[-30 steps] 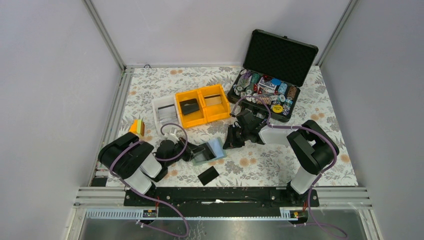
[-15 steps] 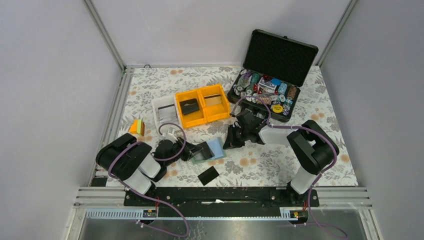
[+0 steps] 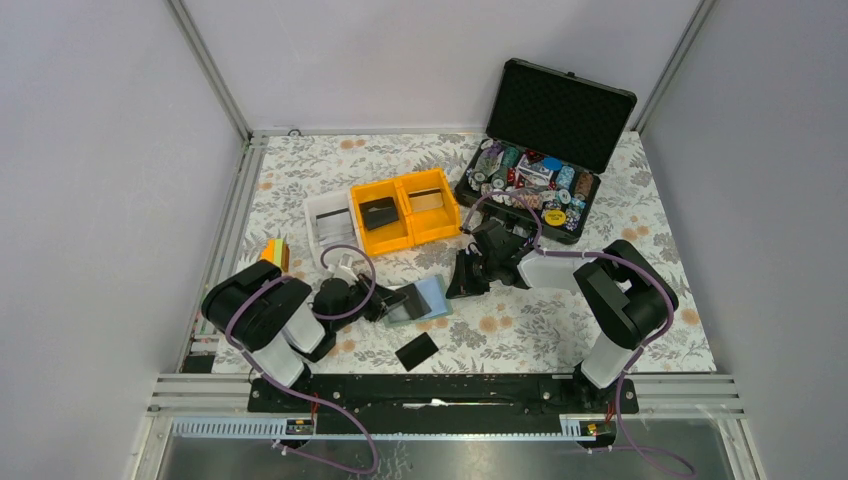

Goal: Put the credit cards into the card holder

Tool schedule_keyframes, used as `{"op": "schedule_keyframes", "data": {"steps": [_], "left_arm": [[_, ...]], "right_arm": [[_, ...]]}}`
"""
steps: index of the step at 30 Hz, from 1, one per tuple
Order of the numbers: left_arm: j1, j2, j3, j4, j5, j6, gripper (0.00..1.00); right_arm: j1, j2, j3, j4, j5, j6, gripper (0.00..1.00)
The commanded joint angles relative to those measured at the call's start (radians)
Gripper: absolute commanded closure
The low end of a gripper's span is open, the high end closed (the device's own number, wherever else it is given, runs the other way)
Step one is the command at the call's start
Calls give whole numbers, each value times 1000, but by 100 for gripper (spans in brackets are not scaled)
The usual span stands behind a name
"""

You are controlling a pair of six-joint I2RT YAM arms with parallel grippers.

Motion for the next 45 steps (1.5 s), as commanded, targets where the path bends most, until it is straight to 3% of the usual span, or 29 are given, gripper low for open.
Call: {"op": "schedule_keyframes", "data": {"steps": [1,18,22,28,33,45], "left_arm": [[-21,24,25,30,-18,30,100],[-68,27,89,-54,-29,62,100],[-68,-60,119,-227,-50,121,90],[-68,-232,192,-579,-117,241,67],[-69,-293,250,-760,-142,287,55],[-111,-264,305,-832,-129,289,57]], "right_arm": [[-1,5,25,-25,-12,-3,87],[-1,-3,22,-25,-12,-3,87],[0,-7,18,-25,-11,-3,87],[0,-8,17,-25,-10,-3,87],[-2,-3,21,-25,-11,-3,87],[-1,3,26,-24,-13,-5,87]]}}
